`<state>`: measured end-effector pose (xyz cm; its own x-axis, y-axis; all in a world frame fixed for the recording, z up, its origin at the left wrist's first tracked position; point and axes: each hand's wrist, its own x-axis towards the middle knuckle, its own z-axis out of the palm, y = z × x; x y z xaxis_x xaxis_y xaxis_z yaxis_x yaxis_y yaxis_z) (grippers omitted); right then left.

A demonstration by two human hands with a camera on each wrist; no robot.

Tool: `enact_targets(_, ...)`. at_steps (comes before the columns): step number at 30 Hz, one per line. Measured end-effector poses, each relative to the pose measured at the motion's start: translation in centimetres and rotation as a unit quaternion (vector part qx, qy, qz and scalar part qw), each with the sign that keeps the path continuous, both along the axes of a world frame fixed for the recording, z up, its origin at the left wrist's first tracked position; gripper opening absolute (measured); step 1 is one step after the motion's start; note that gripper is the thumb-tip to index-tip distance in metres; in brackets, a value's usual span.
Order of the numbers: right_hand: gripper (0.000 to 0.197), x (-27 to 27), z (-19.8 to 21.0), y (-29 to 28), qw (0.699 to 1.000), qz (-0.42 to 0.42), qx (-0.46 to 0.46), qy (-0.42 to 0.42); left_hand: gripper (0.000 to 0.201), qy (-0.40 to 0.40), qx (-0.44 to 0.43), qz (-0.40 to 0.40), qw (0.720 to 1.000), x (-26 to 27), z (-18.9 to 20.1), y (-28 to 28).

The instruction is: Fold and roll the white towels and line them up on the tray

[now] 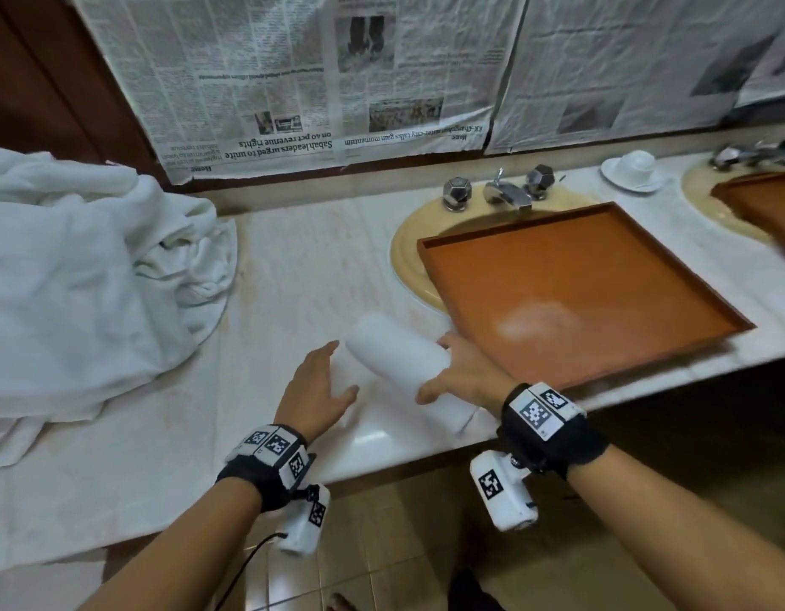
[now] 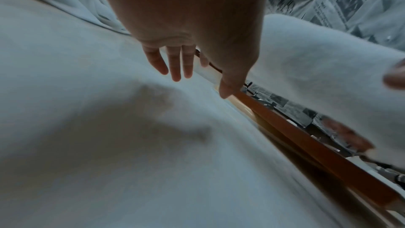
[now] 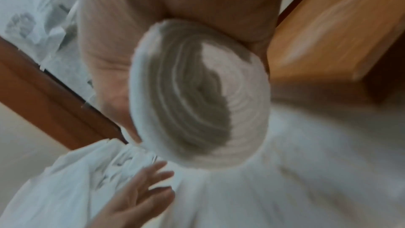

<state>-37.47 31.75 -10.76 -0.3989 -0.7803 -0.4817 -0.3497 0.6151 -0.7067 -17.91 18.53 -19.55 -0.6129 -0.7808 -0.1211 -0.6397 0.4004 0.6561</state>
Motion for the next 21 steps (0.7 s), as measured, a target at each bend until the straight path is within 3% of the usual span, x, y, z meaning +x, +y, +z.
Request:
enact_targets(8, 0.061, -14.7, 0.9, 2.8, 0.978, -0.171, -0.087, -0.087, 0.061, -0.049, 0.011, 0.019, 0.999, -10.9, -0.6, 0.0)
enact_targets(12, 0.062, -23.0, 0.0, 3.4, 0.968, -0.226, -0.089, -0.070, 0.069, -0.042, 0.028, 0.051, 0.997, -16.6, -0.2, 0.1)
enact_targets(16, 0.066, -31.2, -1.2, 3.6, 0.960, -0.272, -0.071, -0.021, 0.075, 0.013, 0.041, 0.060, 0.997, -22.1, 1.3, 0.7)
enact_targets(21, 0.071, -38.6, -1.9, 2.7, 0.955, -0.289, -0.059, 0.031, 0.062, -0.093, 0.028, 0.129, 0.987, -25.7, 1.9, 0.6)
